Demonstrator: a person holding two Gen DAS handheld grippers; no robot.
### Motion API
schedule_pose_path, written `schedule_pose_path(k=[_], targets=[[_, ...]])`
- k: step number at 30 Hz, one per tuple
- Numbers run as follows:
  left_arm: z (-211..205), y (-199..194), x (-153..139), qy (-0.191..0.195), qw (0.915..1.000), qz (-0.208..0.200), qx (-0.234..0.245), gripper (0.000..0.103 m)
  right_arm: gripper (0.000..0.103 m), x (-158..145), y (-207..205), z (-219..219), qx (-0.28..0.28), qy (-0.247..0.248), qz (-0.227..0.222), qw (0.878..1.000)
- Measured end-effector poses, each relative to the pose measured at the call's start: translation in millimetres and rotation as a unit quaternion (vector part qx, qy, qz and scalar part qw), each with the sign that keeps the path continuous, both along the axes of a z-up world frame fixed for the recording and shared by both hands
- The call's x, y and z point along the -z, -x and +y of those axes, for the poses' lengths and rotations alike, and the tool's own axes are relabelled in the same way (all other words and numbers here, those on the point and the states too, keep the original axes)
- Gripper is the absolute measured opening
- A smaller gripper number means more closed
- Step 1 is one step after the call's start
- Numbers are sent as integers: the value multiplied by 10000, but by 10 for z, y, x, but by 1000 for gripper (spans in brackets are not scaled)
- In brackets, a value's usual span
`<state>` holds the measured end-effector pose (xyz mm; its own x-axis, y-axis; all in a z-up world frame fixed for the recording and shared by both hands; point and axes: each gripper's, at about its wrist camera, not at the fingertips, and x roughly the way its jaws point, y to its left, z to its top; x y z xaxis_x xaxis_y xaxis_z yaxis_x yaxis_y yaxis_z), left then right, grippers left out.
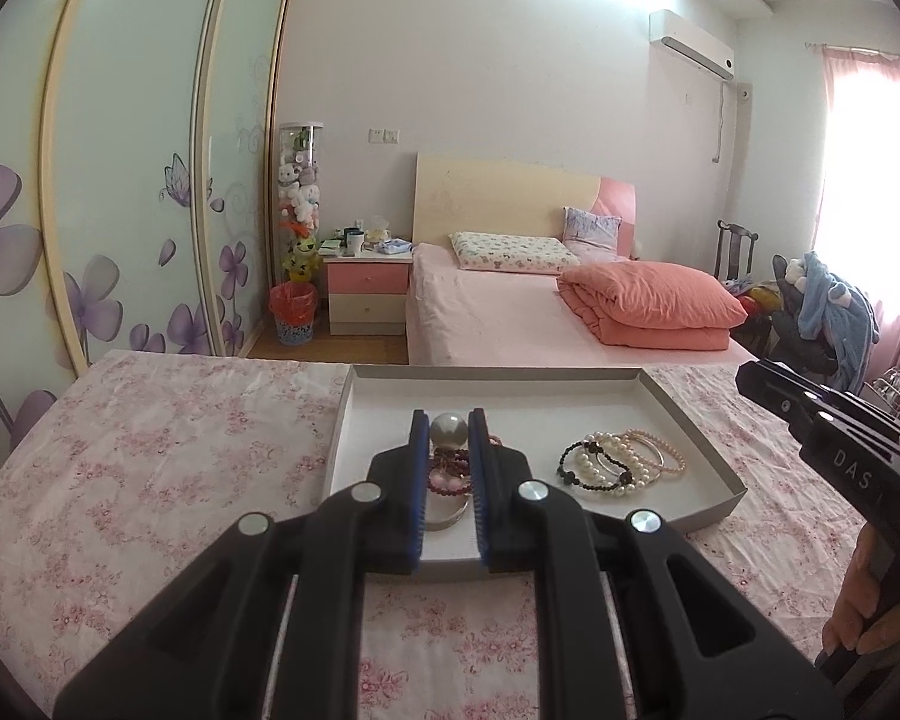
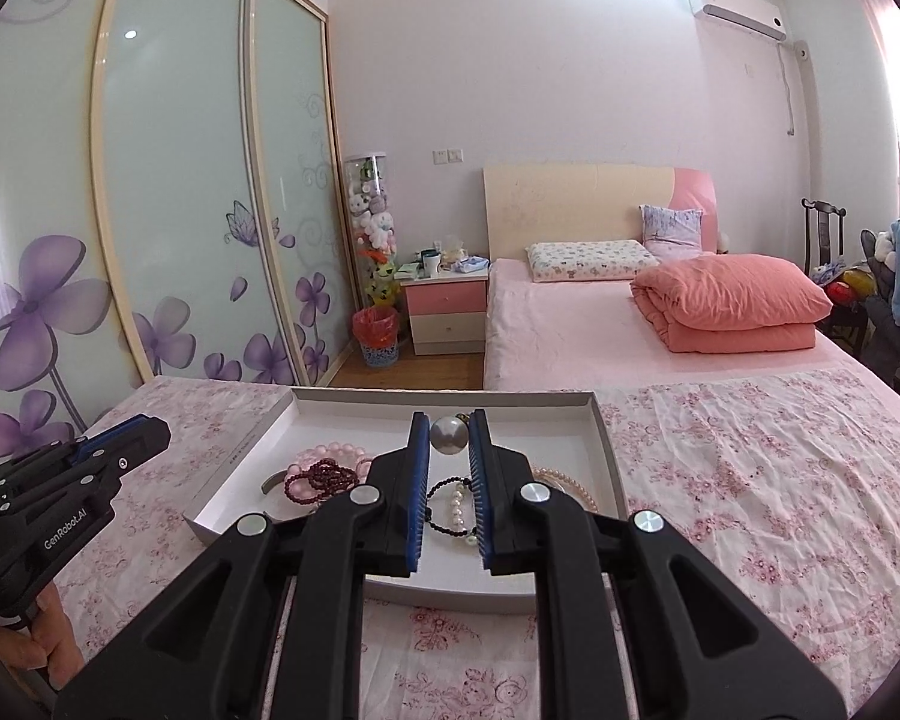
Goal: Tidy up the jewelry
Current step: 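Carry both silver earrings over the tray, then lower both earrings into the tray and open both tools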
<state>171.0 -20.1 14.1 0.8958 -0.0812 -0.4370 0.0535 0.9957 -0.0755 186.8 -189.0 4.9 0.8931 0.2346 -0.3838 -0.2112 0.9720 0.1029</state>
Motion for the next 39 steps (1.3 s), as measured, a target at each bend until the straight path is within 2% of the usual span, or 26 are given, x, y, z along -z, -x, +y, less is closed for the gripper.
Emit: schedule_pose_path(k=[15,29,31,32,33,35,39], targets=[[-45,-428,171,-33,9996,286,59,14,14,174,-418,75,84,71,268,9996],[-180,-779,414,-157,9980,572,239,14,15,479,-779,180,-5,146,841,9964],[-187,-808,446,-147,9976,623,246,16,15,507,-789,185,-26,147,919,9957],[-182,-818,462,-116,9974,663,258,21,16,510,-788,182,-32,150,949,9954],[-177,-813,468,-96,9973,681,248,26,20,508,-773,161,-17,139,957,9953],[-118,-794,467,-36,9975,676,192,32,39,477,-715,96,43,73,901,9959],[97,-724,418,180,9976,672,26,36,43,383,-610,-30,178,-67,808,9965]])
